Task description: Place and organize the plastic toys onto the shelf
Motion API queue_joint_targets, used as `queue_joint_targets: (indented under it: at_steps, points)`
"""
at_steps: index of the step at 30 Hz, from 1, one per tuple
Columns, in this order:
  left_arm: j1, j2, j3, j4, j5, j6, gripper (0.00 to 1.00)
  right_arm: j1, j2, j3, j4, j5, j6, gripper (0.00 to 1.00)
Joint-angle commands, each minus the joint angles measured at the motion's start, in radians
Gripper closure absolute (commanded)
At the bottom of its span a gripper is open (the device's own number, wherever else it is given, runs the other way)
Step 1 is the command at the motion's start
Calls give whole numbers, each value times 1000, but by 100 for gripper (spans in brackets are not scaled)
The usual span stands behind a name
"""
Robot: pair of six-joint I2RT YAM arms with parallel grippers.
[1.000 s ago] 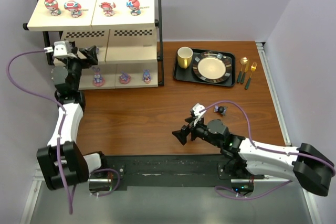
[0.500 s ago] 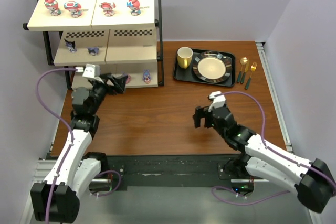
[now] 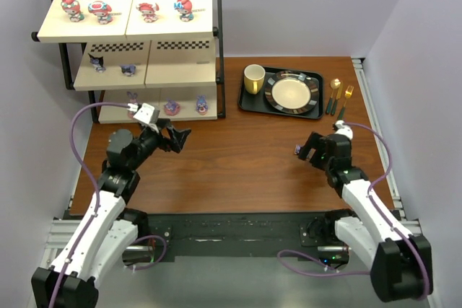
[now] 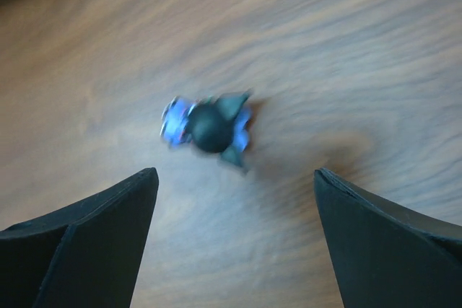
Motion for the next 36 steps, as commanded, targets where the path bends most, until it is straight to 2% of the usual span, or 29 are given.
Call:
queue_joint_targets:
  at_steps: [1, 3, 5, 9, 14, 16, 24, 26, 31, 36]
  points:
    - [-34, -19, -3, -25, 6, 54, 12, -174, 58, -13, 209, -226, 92, 11]
    - [-53, -25, 3, -39, 0, 63, 12, -217, 103, -12, 260, -272, 118, 11]
    - [-65, -37, 3, -43, -5, 68, 12, -255, 132, -19, 330, -289, 147, 15]
    - [-93, -51, 2, -47, -2, 73, 12, -378, 232, -53, 488, -418, 195, 27]
    - [-102, -60, 2, -50, 6, 73, 12, -420, 393, -79, 651, -559, 230, 43]
    - [-105, -60, 0, -50, 7, 73, 12, -421, 420, -81, 685, -587, 222, 44]
    - [-106, -54, 2, -51, 10, 73, 12, -421, 505, -81, 748, -667, 207, 54]
    - [-106, -48, 3, -51, 13, 73, 12, -420, 506, -82, 745, -671, 201, 62]
    - [-106, -40, 2, -50, 23, 71, 12, -420, 499, -85, 723, -679, 196, 73]
    - [-106, -31, 2, -44, 46, 67, 12, -418, 474, -90, 699, -687, 193, 92]
